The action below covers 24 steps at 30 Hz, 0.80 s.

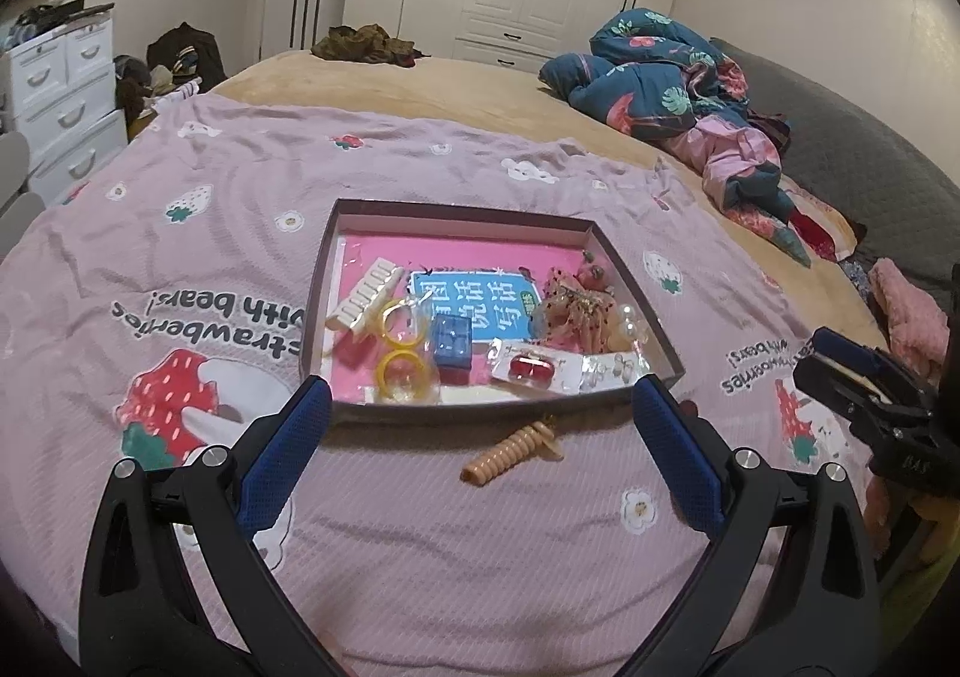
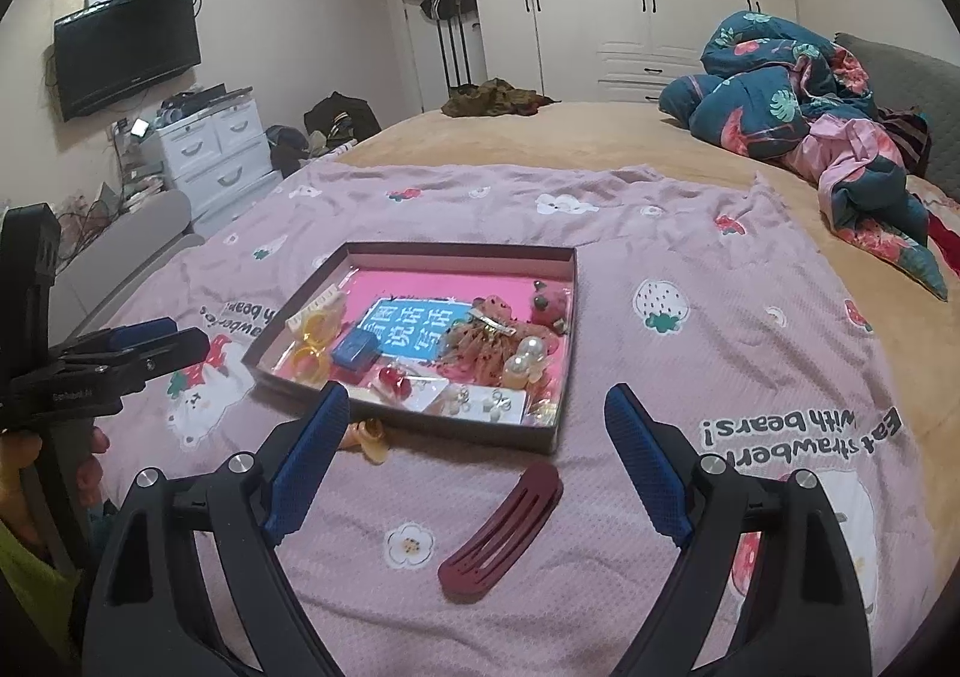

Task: Organize jewelry
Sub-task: 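Withdraw both open tools from the tray toward the remaining jewelry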

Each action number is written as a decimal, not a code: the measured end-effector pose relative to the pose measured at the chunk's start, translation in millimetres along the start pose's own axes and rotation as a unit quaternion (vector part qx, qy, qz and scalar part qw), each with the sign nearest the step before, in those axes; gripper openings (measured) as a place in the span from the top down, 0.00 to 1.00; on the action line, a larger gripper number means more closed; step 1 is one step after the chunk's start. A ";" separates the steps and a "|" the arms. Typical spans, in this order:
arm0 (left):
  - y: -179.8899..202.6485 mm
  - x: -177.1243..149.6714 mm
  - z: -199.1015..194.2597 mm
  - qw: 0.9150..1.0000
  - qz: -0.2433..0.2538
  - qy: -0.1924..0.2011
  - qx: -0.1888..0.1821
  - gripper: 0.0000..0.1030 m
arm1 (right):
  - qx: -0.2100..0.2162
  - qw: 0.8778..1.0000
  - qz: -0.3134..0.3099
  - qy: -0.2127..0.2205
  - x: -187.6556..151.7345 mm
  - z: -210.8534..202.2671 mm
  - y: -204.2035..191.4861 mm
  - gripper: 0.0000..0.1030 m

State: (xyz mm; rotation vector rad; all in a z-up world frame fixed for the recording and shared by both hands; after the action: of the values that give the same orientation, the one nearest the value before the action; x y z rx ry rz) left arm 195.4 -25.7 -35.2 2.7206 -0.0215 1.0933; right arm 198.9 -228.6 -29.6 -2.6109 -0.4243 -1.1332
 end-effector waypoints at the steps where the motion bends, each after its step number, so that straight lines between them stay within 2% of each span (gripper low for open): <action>1: -0.4 -2.3 -0.8 1.000 0.001 -0.001 0.001 0.09 | 0.000 1.000 -0.002 -0.001 -1.4 -0.8 -1.4 0.16; 12: -6.3 -28.9 -3.7 1.000 0.013 -0.015 0.005 0.09 | -0.006 1.000 -0.004 -0.021 -25.1 -0.9 -3.4 0.16; 24: 1.9 -61.6 20.4 0.998 0.040 -0.057 0.010 0.09 | -0.005 0.998 -0.003 -0.062 -62.6 18.0 -4.2 0.16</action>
State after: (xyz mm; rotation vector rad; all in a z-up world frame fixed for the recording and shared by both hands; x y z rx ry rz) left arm 164.5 -35.5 -91.5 2.8187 -0.1373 0.9630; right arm 168.5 -228.4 -87.3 -2.7003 -0.4528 -0.9799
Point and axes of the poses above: each gripper's, at about its wrist camera, not at the fingertips, and z roughly the way its jaws point, y to its right, x to its top, the point moved 9 cm from there along z, roughly the way its jaws point, and after that the axes turned 5 degrees about -y, right-handed, at the moved point
